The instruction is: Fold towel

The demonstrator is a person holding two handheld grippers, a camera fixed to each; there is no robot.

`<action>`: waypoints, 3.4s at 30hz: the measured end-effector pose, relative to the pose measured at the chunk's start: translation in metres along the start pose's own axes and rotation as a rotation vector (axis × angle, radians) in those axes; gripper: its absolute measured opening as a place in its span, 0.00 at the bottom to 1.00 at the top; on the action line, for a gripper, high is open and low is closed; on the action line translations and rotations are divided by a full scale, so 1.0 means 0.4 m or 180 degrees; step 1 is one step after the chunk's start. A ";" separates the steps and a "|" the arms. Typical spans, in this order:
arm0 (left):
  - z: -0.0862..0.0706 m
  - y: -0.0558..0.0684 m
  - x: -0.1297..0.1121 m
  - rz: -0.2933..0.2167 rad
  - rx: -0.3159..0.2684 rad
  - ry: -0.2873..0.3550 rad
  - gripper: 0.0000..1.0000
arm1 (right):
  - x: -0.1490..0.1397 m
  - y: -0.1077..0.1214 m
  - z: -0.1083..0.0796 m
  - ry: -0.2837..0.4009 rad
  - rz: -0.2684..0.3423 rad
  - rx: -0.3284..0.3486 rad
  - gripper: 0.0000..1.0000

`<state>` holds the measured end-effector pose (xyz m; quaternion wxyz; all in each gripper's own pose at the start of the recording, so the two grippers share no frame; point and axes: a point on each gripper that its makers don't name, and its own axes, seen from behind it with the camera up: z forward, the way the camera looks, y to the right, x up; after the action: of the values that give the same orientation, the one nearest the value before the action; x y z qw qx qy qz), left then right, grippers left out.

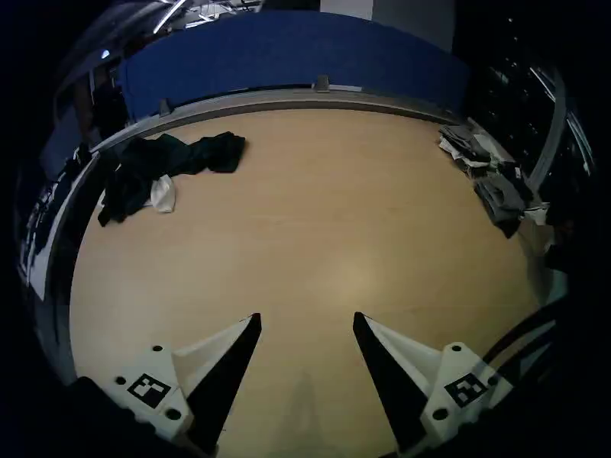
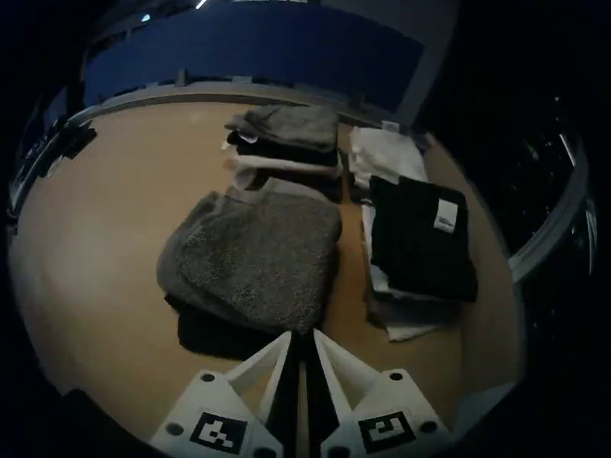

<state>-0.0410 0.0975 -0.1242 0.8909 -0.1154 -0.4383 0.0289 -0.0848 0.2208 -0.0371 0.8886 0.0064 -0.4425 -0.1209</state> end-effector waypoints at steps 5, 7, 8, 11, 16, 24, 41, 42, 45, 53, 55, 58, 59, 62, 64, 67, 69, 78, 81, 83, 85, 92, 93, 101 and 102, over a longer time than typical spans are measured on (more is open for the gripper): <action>-0.002 0.002 -0.006 0.0008 0.0003 -0.0013 0.89 | -0.049 -0.002 0.029 -0.0196 0.0048 -0.0031 0.12; -0.002 0.002 -0.007 0.0006 0.0005 -0.0014 0.89 | -0.057 -0.004 0.036 -0.0224 0.0063 -0.0046 0.17; -0.002 0.002 -0.007 0.0005 0.0005 -0.0015 0.89 | -0.059 -0.006 0.039 -0.0229 0.0070 -0.0053 0.19; -0.002 0.003 -0.007 0.0000 0.0001 -0.0013 0.89 | -0.059 -0.005 0.038 -0.0222 0.0081 -0.0082 0.27; -0.003 0.002 -0.005 -0.0002 -0.0003 -0.0007 0.89 | -0.065 0.002 0.028 -0.0217 0.0079 -0.0123 0.39; -0.004 -0.002 0.005 -0.0015 -0.0011 0.0010 0.89 | -0.070 0.004 0.001 -0.0142 0.0054 -0.0144 0.76; -0.006 0.000 0.010 -0.0024 -0.0035 0.0037 0.89 | 0.041 -0.011 -0.045 0.0219 0.0064 -0.0105 0.90; -0.008 -0.001 0.010 -0.0026 -0.0033 0.0038 0.89 | 0.055 -0.016 -0.043 0.0250 0.0069 -0.0086 0.90; -0.012 -0.006 0.009 -0.0034 -0.0024 0.0044 0.89 | 0.091 -0.034 -0.039 0.0323 0.0076 -0.0024 0.91; -0.021 -0.024 0.000 -0.0048 0.0010 0.0043 0.89 | 0.157 -0.072 -0.003 0.0413 0.0073 0.0041 0.90; -0.022 -0.029 -0.003 -0.0050 0.0020 0.0039 0.89 | 0.162 -0.085 0.009 0.0413 0.0091 0.0068 0.91; -0.022 -0.035 -0.008 -0.0059 0.0033 0.0033 0.89 | 0.159 -0.109 0.028 0.0379 0.0116 0.0128 0.91; -0.022 -0.037 -0.010 -0.0064 0.0036 0.0031 0.89 | 0.155 -0.118 0.034 0.0360 0.0122 0.0152 0.91; -0.021 -0.041 -0.014 -0.0067 0.0041 0.0025 0.89 | 0.137 -0.146 0.047 0.0304 0.0112 0.0219 0.91; -0.021 -0.043 -0.014 -0.0064 0.0048 0.0023 0.89 | 0.120 -0.160 0.053 0.0260 0.0086 0.0248 0.91; -0.021 -0.046 -0.015 -0.0061 0.0056 0.0021 0.89 | 0.093 -0.176 0.062 0.0194 0.0035 0.0276 0.91; -0.020 -0.048 -0.014 -0.0063 0.0059 0.0021 0.89 | 0.076 -0.183 0.068 0.0156 0.0002 0.0290 0.91; -0.016 -0.043 -0.006 -0.0043 0.0054 0.0023 0.89 | 0.052 -0.196 0.082 0.0145 0.0018 0.0357 0.90; -0.016 -0.040 -0.002 -0.0038 0.0051 0.0029 0.89 | 0.066 -0.193 0.074 0.0176 0.0011 0.0377 0.90; -0.016 -0.039 0.000 -0.0046 0.0047 0.0034 0.89 | 0.081 -0.190 0.064 0.0222 -0.0008 0.0381 0.90; -0.015 -0.037 0.001 -0.0057 0.0044 0.0037 0.89 | 0.098 -0.186 0.055 0.0274 -0.0026 0.0379 0.91; -0.016 -0.036 0.002 -0.0068 0.0051 0.0040 0.89 | 0.167 -0.159 0.045 0.0426 -0.0003 0.0389 0.91; -0.016 -0.036 0.002 -0.0069 0.0053 0.0039 0.89 | 0.177 -0.155 0.046 0.0441 0.0005 0.0389 0.91; -0.013 -0.039 -0.003 -0.0089 0.0073 0.0030 0.89 | 0.237 -0.127 0.066 0.0492 -0.0038 0.0387 0.91; -0.013 -0.040 -0.003 -0.0092 0.0078 0.0029 0.89 | 0.244 -0.123 0.071 0.0495 -0.0047 0.0382 0.91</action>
<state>-0.0386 0.0809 -0.1245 0.8946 -0.0982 -0.4354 0.0208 -0.0609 0.1543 0.0508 0.9174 0.0722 -0.3785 -0.0997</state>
